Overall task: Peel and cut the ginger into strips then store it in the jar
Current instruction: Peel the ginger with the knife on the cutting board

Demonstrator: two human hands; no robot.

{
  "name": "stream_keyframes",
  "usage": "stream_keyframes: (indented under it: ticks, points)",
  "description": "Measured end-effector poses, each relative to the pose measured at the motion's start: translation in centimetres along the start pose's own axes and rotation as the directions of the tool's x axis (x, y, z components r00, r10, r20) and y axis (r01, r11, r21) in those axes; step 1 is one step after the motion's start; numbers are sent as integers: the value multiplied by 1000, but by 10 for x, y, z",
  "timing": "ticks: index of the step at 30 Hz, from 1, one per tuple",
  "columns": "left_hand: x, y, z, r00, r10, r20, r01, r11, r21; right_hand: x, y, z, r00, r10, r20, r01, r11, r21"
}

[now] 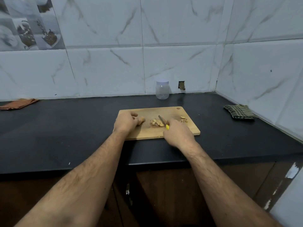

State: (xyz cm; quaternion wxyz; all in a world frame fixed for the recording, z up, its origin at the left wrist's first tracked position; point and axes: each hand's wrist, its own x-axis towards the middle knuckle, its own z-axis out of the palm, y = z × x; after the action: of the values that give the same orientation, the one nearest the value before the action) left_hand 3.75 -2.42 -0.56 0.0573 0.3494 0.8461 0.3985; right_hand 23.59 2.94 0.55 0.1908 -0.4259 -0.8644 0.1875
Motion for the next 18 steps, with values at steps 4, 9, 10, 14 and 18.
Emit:
stream_keyframes:
  ticks: [4,9,10,14,18]
  points:
    - [3,2,7,999,48,9,-49,991,127,2,2,2,1000,-9,-2,9,1000,4]
    - [7,0,8,995,84,-45,-73,977,199,5,8,1,1000,7,-21,-7,1000,1]
    - [8,-1,7,996,78,-54,-66,977,202,6,10,1,1000,14,-23,-14,1000,-1]
    - [10,-4,7,992,84,-97,-55,963,265,10,17,-5,998,53,-40,-53,998,-22]
    - [6,18,21,950,277,-140,-214,911,353,17,24,-10,994,107,-21,-107,993,-41]
